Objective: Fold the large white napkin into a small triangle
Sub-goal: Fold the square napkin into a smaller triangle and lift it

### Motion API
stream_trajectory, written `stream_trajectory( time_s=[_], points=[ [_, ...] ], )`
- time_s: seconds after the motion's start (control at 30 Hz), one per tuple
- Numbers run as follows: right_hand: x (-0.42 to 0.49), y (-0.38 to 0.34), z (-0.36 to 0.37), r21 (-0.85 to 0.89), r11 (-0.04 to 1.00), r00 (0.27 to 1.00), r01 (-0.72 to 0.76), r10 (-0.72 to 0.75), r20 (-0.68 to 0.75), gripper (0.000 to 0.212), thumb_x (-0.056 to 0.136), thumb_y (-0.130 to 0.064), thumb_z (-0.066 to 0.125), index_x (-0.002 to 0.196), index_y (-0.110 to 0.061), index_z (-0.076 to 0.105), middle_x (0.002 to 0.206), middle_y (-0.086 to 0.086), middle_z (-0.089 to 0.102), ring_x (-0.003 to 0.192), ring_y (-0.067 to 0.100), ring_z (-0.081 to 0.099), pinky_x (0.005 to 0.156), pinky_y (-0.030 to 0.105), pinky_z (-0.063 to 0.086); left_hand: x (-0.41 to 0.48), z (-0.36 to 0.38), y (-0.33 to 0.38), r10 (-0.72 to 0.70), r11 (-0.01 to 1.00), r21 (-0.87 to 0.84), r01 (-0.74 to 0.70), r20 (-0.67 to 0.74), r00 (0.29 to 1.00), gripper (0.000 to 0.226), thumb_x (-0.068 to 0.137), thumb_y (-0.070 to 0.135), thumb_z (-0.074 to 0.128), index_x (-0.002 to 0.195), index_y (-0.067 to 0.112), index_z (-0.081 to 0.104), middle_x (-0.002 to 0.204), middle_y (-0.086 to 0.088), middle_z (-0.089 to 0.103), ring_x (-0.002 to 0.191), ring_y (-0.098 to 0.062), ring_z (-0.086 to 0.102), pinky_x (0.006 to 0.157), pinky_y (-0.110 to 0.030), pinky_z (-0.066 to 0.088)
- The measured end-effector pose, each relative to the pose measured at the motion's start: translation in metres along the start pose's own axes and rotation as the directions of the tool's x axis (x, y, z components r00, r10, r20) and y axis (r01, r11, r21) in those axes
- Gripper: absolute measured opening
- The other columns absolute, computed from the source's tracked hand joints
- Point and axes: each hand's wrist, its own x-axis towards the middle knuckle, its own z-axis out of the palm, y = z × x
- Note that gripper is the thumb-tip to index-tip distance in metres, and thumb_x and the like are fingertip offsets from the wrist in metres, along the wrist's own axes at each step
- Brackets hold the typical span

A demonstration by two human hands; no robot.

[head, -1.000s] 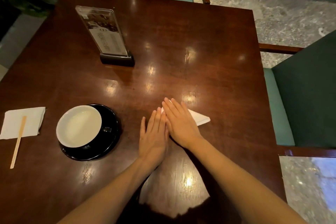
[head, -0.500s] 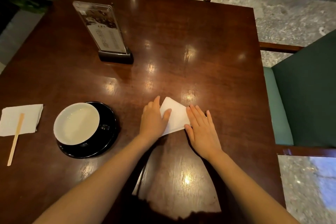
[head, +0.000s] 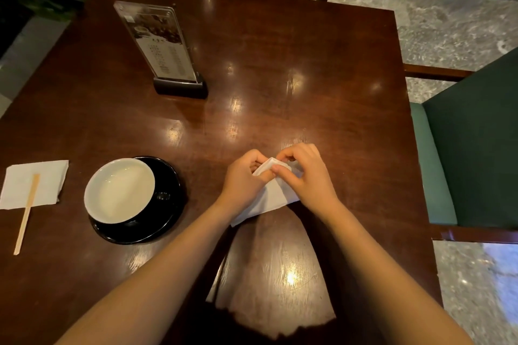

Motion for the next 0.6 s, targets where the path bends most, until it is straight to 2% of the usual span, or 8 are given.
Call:
stream_trajectory(
  time_s=[0.17, 0.3, 0.37, 0.5, 0.6],
  points=[
    [0.005, -0.005, -0.003, -0.029, 0.999, 0.999, 0.037, -0.036, 0.04, 0.016, 0.083, -0.026, 0.069, 0.084, -0.015, 0.057, 0.083, -0.01, 0.051, 0.081, 0.008, 0.043, 0.071, 0.013, 0.032, -0.002, 0.0, 0.001, 0.032, 0.999, -0.003, -0.032, -0.024, 0.999, 0.024, 0.08, 0.012, 0.071, 0.068, 0.02, 0.052, 0.063, 0.01, 0.054, 0.054, 0.005, 0.045, 0.052, -0.011, 0.035],
    [0.008, -0.01, -0.005, 0.035, 0.999, 0.99, -0.038, 0.033, 0.137, 0.012, 0.082, -0.02, 0.07, 0.081, -0.013, 0.06, 0.075, -0.012, 0.049, 0.076, 0.002, 0.044, 0.068, 0.011, 0.035, -0.004, 0.001, 0.0, 0.033, 0.999, 0.017, -0.032, -0.017, 0.999, 0.025, 0.079, 0.014, 0.072, 0.067, 0.019, 0.051, 0.062, 0.011, 0.053, 0.054, 0.004, 0.045, 0.051, -0.011, 0.034],
    [0.012, -0.01, -0.006, 0.04, 0.997, 0.981, -0.062, 0.053, 0.185, 0.008, 0.082, -0.017, 0.069, 0.083, -0.013, 0.062, 0.075, -0.008, 0.051, 0.075, -0.001, 0.045, 0.067, 0.008, 0.034, -0.004, -0.001, -0.001, 0.027, 1.0, 0.01, -0.027, -0.012, 1.0, 0.025, 0.079, 0.015, 0.073, 0.068, 0.019, 0.051, 0.063, 0.009, 0.054, 0.056, 0.003, 0.046, 0.052, -0.012, 0.035],
    [0.014, -0.008, -0.009, 0.158, 0.979, 0.977, -0.127, 0.096, 0.19, 0.004, 0.083, -0.011, 0.068, 0.085, -0.008, 0.067, 0.079, 0.007, 0.058, 0.071, 0.003, 0.046, 0.066, 0.009, 0.036, 0.0, -0.006, 0.0, 0.004, 0.999, -0.054, 0.0, 0.06, 0.998, 0.017, 0.079, 0.013, 0.073, 0.076, 0.018, 0.057, 0.072, 0.005, 0.061, 0.064, 0.0, 0.055, 0.059, -0.013, 0.041],
    [0.013, -0.007, -0.01, 0.161, 0.976, 0.974, -0.145, 0.113, 0.194, 0.006, 0.085, -0.013, 0.067, 0.083, -0.007, 0.068, 0.078, 0.009, 0.059, 0.067, 0.005, 0.046, 0.063, 0.01, 0.037, 0.0, -0.01, 0.002, -0.013, 0.998, -0.066, 0.022, 0.138, 0.99, 0.01, 0.08, 0.014, 0.072, 0.087, 0.016, 0.065, 0.083, -0.003, 0.07, 0.074, -0.006, 0.061, 0.065, -0.017, 0.046]
  ],
)
